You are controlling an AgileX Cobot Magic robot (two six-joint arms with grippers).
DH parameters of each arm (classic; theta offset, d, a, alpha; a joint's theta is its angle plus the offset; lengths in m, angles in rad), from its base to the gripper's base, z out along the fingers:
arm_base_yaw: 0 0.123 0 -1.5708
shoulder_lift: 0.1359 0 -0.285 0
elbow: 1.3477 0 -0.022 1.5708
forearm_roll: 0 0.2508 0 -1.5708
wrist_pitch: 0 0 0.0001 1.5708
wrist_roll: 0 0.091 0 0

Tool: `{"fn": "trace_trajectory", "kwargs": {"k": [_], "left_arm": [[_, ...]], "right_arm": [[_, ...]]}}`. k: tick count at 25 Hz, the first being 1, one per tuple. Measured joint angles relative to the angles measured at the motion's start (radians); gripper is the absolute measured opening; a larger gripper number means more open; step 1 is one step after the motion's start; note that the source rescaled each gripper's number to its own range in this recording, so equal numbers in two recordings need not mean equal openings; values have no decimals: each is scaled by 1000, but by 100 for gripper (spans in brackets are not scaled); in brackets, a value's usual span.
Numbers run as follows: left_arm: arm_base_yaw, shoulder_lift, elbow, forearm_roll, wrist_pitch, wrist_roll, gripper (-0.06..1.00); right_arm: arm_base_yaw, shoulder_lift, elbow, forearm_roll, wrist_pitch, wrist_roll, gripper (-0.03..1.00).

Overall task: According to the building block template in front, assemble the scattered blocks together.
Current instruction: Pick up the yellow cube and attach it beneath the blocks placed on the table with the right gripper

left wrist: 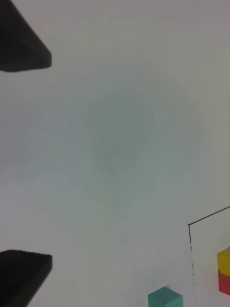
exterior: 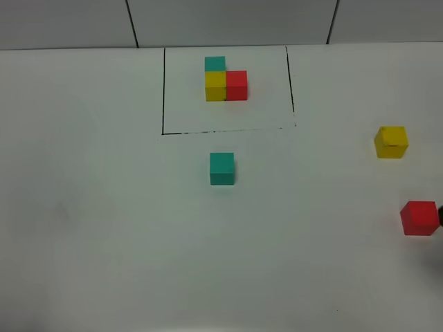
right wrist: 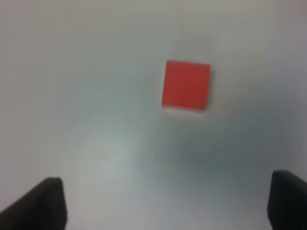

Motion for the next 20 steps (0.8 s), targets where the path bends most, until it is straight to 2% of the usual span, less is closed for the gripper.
{"fn": "trace_trajectory", "kwargs": {"k": [6, 11, 16, 20], "left_arm": [[0, 0, 0, 0, 0, 0, 82], [0, 0, 0, 0, 0, -1, 82], [0, 0, 0, 0, 0, -1, 82], [0, 0, 0, 0, 0, -1, 82]], "right_arm": [[0, 433, -229, 8, -106, -95, 79], [0, 725, -455, 4, -118, -96, 79], [0, 873, -624, -5, -116, -68, 79], [0, 945, -691, -2, -110, -39, 79]]}}
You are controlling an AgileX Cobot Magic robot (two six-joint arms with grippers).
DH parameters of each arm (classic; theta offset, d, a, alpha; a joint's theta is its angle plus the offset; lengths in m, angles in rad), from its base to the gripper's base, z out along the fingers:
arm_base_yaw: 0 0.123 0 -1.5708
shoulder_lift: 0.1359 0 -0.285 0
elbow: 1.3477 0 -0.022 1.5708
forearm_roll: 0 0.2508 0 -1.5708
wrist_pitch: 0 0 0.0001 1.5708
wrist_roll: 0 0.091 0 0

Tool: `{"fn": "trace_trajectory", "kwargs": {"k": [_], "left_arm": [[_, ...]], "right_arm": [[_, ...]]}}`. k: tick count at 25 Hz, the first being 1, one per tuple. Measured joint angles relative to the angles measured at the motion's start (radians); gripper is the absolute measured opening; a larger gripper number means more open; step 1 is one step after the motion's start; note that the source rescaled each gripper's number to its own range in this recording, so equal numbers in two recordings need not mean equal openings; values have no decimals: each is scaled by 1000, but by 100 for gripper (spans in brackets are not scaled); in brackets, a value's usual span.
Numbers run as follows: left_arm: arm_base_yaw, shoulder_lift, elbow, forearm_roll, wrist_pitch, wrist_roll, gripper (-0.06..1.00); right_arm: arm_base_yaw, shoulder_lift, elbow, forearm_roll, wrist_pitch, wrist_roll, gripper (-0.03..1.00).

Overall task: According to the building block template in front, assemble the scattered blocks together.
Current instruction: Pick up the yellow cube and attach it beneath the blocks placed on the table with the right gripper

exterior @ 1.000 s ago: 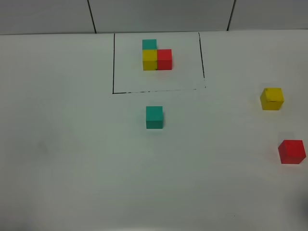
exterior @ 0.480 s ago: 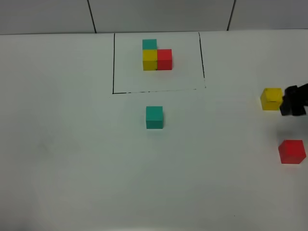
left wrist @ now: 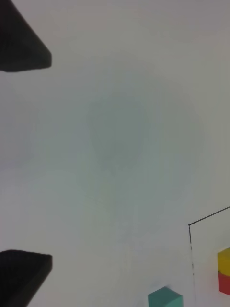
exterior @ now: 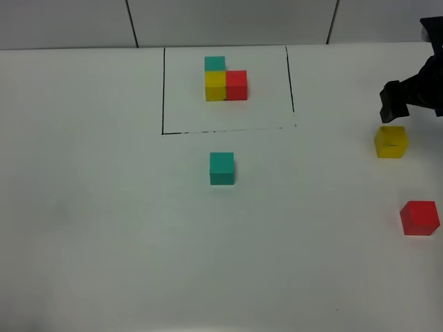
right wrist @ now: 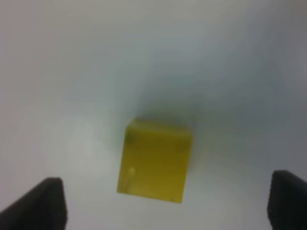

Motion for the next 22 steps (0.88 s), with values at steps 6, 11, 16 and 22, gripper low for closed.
{"fn": "trace_trajectory", "kwargs": {"k": [6, 11, 16, 22], "left_arm": [[0, 0, 0, 0, 0, 0, 82], [0, 0, 0, 0, 0, 0, 82], [0, 0, 0, 0, 0, 0, 82], [0, 0, 0, 0, 0, 0, 82]], "right_arm": [[0, 91, -18, -24, 0, 62, 79], [0, 122, -21, -24, -5, 65, 79], [7, 129, -22, -25, -10, 66, 79], [40, 158, -22, -26, -64, 71, 79]]}}
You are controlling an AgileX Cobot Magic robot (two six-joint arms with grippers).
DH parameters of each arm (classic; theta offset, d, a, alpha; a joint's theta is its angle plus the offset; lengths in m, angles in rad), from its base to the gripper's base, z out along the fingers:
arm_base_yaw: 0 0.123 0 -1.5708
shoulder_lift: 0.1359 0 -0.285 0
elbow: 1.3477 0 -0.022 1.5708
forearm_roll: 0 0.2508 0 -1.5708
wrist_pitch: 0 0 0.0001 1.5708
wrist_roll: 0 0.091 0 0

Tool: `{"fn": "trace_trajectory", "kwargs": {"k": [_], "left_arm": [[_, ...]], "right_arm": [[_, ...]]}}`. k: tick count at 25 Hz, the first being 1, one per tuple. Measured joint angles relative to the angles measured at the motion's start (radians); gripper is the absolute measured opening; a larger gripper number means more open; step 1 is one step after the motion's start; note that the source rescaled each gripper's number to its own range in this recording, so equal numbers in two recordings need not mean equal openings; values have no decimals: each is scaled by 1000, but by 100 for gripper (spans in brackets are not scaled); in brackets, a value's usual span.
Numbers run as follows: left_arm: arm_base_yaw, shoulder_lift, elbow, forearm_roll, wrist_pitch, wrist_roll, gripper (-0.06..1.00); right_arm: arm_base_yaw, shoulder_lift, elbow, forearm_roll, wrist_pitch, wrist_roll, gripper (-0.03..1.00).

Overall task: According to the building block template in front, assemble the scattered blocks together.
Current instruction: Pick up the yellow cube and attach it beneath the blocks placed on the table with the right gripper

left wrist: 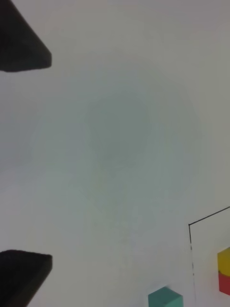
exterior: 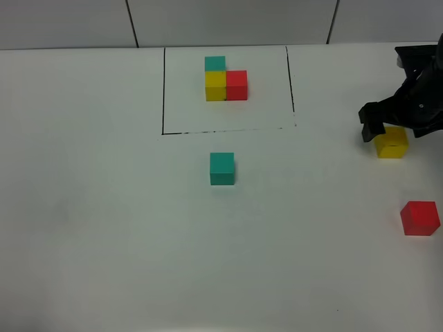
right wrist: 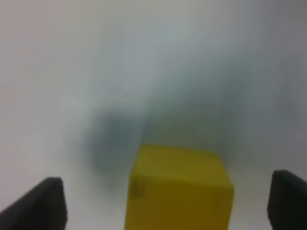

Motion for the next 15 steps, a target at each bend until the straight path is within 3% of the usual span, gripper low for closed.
{"fn": "trace_trajectory", "kwargs": {"k": [15], "left_arm": [[0, 0, 0, 0, 0, 1, 82]], "right_arm": [[1, 60, -1, -88, 22, 84, 79]]}}
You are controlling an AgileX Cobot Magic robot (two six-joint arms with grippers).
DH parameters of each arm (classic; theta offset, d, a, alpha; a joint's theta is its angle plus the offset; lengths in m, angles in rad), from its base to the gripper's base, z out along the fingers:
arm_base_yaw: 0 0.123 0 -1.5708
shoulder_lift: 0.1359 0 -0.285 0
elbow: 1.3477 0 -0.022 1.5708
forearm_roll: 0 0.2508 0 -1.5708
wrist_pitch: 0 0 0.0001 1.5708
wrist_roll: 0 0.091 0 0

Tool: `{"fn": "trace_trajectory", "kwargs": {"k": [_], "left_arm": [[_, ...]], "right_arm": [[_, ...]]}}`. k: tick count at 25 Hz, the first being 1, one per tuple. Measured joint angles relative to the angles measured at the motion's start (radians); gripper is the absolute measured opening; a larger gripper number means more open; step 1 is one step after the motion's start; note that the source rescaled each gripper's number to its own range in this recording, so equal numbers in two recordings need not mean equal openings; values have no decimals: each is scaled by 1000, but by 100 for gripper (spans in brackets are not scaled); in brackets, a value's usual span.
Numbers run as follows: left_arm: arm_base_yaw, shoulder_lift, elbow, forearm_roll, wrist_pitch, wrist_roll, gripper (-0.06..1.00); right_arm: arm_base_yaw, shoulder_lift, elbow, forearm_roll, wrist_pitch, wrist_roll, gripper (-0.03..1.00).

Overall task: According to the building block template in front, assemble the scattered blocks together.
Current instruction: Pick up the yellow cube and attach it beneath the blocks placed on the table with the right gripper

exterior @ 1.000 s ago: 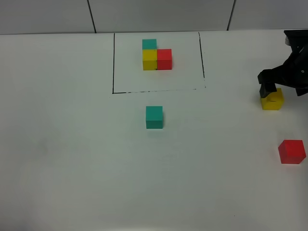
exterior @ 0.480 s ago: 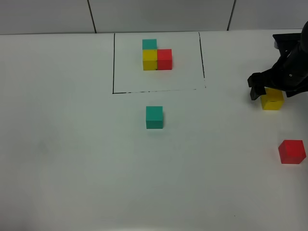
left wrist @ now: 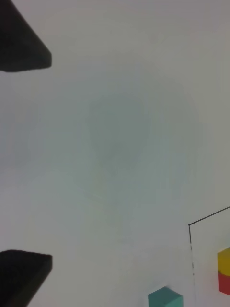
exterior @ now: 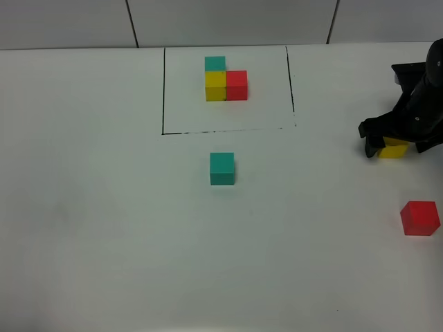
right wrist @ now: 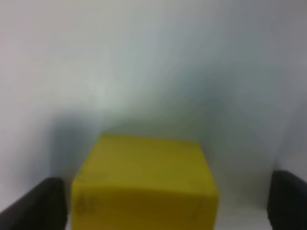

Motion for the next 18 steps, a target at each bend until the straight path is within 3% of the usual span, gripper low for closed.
{"fn": "trace_trajectory", "kwargs": {"k": [2, 4, 7, 8, 9, 18], "left_arm": [[0, 0, 0, 0, 0, 0, 82], [0, 0, 0, 0, 0, 0, 82], [0, 0, 0, 0, 0, 0, 82], [0, 0, 0, 0, 0, 0, 82], [0, 0, 0, 0, 0, 0, 82], [0, 0, 0, 0, 0, 0, 82]], "right_arm": [[0, 0, 0, 0, 5, 10, 77], [0, 0, 0, -11, 8, 23, 67], [0, 0, 0, -11, 11, 40, 29], [0, 0, 0, -11, 13, 46, 8], [0, 0, 0, -11, 15, 49, 0], [48, -75, 0, -25, 125, 68, 0]]}}
